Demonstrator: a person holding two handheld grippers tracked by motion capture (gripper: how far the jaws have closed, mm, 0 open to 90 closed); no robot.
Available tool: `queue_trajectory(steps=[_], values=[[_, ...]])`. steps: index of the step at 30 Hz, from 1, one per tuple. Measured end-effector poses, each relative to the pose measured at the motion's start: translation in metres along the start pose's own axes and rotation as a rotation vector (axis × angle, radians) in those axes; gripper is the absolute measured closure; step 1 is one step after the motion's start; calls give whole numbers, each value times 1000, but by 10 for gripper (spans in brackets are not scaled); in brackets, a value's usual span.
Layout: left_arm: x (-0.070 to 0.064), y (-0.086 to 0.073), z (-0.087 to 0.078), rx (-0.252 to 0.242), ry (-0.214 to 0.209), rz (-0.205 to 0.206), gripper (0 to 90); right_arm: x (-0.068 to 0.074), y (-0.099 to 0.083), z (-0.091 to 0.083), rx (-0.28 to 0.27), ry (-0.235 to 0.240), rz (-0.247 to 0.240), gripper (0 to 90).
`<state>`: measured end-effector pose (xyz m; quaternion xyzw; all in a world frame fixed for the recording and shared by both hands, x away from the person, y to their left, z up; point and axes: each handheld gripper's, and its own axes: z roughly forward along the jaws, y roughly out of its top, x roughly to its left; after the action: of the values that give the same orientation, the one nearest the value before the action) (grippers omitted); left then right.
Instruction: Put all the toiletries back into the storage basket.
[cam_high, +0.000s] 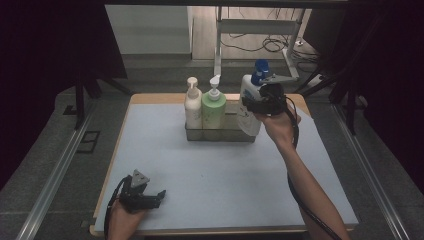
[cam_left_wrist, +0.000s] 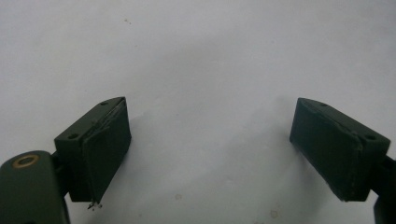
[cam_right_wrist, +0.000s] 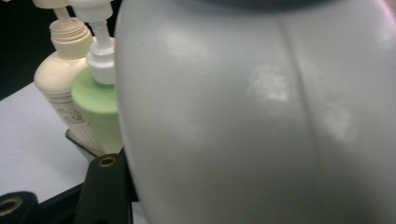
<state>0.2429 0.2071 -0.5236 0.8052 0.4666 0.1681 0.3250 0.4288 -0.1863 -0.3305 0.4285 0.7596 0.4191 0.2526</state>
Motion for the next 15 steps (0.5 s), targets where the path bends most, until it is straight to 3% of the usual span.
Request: queue_trajectory(steps=[15], values=[[0,0,0,0,0,0,123,-6,6,21,3,-16,30,402]])
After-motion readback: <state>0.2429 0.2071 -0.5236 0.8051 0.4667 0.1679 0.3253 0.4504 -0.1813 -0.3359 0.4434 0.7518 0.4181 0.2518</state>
